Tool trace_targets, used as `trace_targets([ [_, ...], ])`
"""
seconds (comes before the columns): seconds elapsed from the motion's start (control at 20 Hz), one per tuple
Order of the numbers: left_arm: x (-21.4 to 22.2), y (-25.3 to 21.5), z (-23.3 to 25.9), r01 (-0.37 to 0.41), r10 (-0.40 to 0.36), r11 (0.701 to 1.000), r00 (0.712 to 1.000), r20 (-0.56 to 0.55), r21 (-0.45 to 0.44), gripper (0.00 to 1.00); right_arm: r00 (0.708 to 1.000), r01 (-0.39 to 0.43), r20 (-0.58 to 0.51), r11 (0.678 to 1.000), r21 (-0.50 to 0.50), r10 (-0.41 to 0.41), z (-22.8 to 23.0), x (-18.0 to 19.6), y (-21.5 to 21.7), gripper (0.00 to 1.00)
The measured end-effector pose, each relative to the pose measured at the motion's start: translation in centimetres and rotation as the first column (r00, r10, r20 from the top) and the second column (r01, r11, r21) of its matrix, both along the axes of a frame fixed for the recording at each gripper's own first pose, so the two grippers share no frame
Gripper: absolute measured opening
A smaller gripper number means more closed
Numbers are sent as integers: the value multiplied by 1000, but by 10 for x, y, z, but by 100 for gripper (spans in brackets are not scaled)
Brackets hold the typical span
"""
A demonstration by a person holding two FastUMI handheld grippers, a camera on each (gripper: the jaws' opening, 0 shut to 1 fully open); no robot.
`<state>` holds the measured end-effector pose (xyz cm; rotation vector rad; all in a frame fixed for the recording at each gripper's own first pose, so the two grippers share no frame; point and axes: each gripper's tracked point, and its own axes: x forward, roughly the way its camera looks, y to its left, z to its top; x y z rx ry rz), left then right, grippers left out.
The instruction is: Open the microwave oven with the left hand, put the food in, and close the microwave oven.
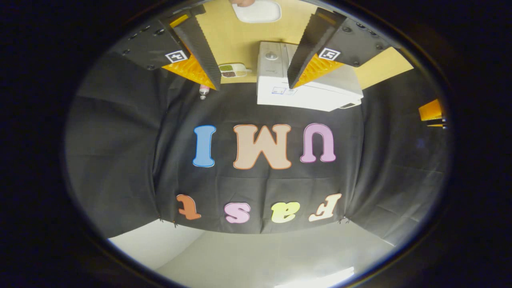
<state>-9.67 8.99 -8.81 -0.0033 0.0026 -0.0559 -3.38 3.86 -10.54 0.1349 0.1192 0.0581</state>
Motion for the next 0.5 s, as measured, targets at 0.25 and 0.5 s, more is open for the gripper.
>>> trace_targets([
  [0.25,7,0,7,0,0,1000,1000,7,4,94,1000,18,-4,1000,-4,-18,0,0,-5,97],
  [0.5,12,-3,4,8,-8,1000,1000,0,1,95,999,31,-8,999,-8,-31,0,3,-10,97],
])
